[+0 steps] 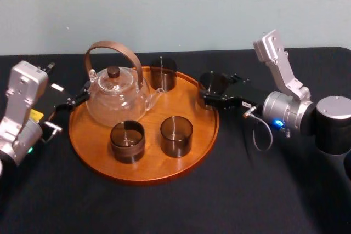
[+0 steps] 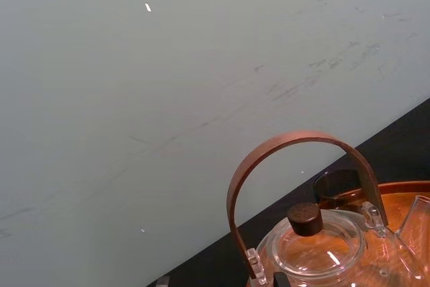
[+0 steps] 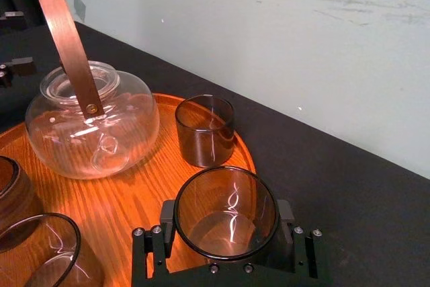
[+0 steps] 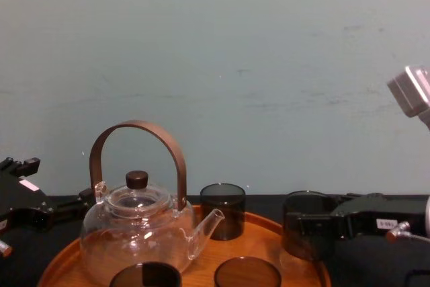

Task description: Pick up the glass from the table and place it on the tray.

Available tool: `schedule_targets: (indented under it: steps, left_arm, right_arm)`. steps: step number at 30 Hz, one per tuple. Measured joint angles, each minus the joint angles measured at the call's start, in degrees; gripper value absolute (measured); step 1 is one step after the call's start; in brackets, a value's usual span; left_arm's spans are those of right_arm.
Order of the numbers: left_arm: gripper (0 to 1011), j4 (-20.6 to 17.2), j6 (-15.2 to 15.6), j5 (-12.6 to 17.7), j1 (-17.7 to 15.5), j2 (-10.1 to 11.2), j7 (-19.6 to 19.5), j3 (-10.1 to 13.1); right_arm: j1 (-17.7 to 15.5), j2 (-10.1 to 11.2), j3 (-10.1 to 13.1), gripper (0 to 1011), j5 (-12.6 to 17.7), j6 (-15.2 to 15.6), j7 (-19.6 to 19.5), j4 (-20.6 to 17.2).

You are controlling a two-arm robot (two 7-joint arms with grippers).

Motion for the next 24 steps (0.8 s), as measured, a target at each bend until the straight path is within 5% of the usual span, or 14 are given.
schedule_targets:
  steps: [24]
  left_arm:
    - [1001,0.0,0.0,0.0,0.0,0.0,0.0,0.0]
  right_arm:
    - [1.3,-0.9,-1.0,900,-0.1,-0.7,0.8,2.0]
